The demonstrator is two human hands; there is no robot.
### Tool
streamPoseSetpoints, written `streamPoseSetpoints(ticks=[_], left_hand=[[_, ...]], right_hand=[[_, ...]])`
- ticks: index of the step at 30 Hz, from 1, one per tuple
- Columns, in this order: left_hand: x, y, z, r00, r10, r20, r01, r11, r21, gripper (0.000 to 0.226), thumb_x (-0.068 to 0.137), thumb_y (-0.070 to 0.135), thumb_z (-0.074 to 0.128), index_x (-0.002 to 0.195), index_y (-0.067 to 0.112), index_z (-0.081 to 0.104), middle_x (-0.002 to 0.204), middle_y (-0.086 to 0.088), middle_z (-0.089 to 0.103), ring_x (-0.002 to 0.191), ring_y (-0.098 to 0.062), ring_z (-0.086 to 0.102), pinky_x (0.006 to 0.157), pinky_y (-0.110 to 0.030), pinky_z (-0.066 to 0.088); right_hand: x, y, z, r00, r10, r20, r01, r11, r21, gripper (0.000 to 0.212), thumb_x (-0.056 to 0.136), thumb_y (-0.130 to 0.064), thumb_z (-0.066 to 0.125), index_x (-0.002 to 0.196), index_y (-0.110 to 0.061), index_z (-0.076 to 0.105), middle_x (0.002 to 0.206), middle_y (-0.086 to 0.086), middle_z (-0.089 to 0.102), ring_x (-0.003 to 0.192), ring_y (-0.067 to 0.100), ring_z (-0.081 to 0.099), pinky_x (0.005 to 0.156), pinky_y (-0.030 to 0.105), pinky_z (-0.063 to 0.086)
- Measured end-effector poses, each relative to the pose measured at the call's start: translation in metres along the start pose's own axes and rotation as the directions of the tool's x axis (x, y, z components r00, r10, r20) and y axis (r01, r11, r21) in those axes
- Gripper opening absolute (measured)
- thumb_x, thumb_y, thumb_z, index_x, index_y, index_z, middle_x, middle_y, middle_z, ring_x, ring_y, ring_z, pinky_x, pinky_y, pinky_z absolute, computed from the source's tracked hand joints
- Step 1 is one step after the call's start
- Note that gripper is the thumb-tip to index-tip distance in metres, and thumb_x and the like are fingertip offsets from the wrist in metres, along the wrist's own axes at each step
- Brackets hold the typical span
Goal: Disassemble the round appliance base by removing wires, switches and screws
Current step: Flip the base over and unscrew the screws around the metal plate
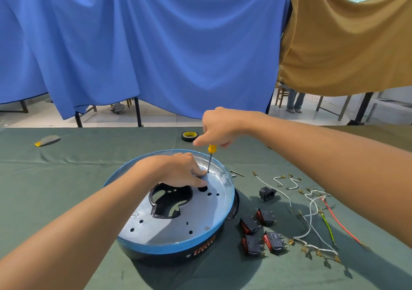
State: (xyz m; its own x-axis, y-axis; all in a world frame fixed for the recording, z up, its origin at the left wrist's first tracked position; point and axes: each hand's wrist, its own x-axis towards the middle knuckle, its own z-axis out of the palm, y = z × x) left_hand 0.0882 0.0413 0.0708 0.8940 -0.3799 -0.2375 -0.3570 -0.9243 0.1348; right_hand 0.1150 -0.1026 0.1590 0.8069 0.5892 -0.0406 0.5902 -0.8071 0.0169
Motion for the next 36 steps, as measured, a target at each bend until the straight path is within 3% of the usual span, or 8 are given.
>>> streamPoseSetpoints(ticks=[5,9,15,18,21,25,31,36], left_hand=[[0.000,0.000,-0.001,1.000,-0.019,-0.001,0.019,1.000,-0.025,0.045,0.095,0.050,0.047,0.137,0.032,0.051,0.134,-0.002,0.047,0.126,-0.025,0.039,0.107,-0.044,0.033],[0.003,-0.001,-0.002,1.000,-0.028,0.011,0.028,0.998,-0.049,0.046,0.095,0.051,0.047,0.136,0.033,0.052,0.136,0.003,0.047,0.127,-0.023,0.040,0.108,-0.043,0.033],[0.002,-0.001,-0.004,1.000,-0.012,0.026,0.014,0.997,-0.079,0.044,0.096,0.048,0.047,0.136,0.030,0.053,0.136,0.004,0.050,0.126,-0.023,0.043,0.108,-0.043,0.033],[0.001,-0.001,-0.004,0.999,-0.008,0.031,0.010,0.997,-0.070,0.045,0.096,0.048,0.047,0.138,0.030,0.051,0.138,0.003,0.048,0.127,-0.022,0.042,0.109,-0.043,0.033],[0.001,-0.002,-0.005,1.000,-0.014,0.026,0.015,0.998,-0.067,0.045,0.096,0.049,0.046,0.137,0.032,0.051,0.138,0.003,0.047,0.128,-0.022,0.040,0.109,-0.043,0.032],[0.001,-0.003,-0.005,0.999,-0.011,0.037,0.013,0.998,-0.060,0.043,0.096,0.049,0.045,0.136,0.033,0.052,0.135,0.000,0.049,0.125,-0.024,0.042,0.108,-0.045,0.033],[0.004,-0.005,-0.002,1.000,-0.010,0.030,0.010,1.000,-0.026,0.044,0.095,0.051,0.046,0.136,0.035,0.051,0.137,0.002,0.046,0.127,-0.023,0.040,0.108,-0.043,0.033],[0.003,-0.005,-0.003,0.999,-0.016,0.032,0.016,1.000,-0.018,0.046,0.096,0.051,0.044,0.139,0.034,0.048,0.141,0.003,0.041,0.131,-0.022,0.035,0.110,-0.045,0.030]], right_hand=[[0.002,-0.005,-0.012,0.933,0.237,0.272,-0.249,0.968,0.012,0.024,0.084,-0.013,0.051,0.076,-0.001,0.071,0.051,0.004,0.037,0.038,0.017,0.022,0.041,0.020,0.022],[0.007,-0.016,-0.014,0.913,0.256,0.319,-0.248,0.966,-0.066,0.027,0.089,-0.007,0.046,0.089,0.005,0.070,0.059,0.007,0.036,0.035,0.015,0.020,0.036,0.014,0.020],[0.017,-0.025,-0.019,0.872,0.303,0.384,-0.276,0.953,-0.125,0.030,0.095,-0.007,0.041,0.075,0.004,0.061,0.053,0.007,0.045,0.028,0.013,0.021,0.035,0.011,0.022],[0.021,-0.018,-0.019,0.852,0.323,0.413,-0.320,0.944,-0.077,0.026,0.096,-0.011,0.045,0.082,0.003,0.063,0.061,0.007,0.041,0.033,0.012,0.022,0.036,0.014,0.022],[0.020,-0.012,-0.018,0.883,0.294,0.367,-0.286,0.955,-0.077,0.021,0.091,-0.013,0.055,0.090,0.002,0.068,0.060,0.006,0.037,0.043,0.015,0.024,0.038,0.019,0.022],[0.017,-0.018,-0.015,0.964,0.174,0.203,-0.134,0.972,-0.194,0.022,0.087,-0.025,0.066,0.072,-0.009,0.067,0.055,0.000,0.053,0.040,0.014,0.040,0.037,0.016,0.032],[0.016,-0.012,-0.016,0.986,0.099,0.131,-0.084,0.989,-0.119,0.017,0.076,-0.023,0.078,0.085,-0.010,0.074,0.059,-0.001,0.068,0.064,0.016,0.069,0.062,0.025,0.056],[0.012,0.003,-0.009,0.993,0.095,0.075,-0.094,0.995,-0.014,0.043,0.088,-0.050,0.059,0.068,-0.011,0.060,0.055,0.002,0.062,0.053,0.019,0.056,0.052,0.025,0.047]])
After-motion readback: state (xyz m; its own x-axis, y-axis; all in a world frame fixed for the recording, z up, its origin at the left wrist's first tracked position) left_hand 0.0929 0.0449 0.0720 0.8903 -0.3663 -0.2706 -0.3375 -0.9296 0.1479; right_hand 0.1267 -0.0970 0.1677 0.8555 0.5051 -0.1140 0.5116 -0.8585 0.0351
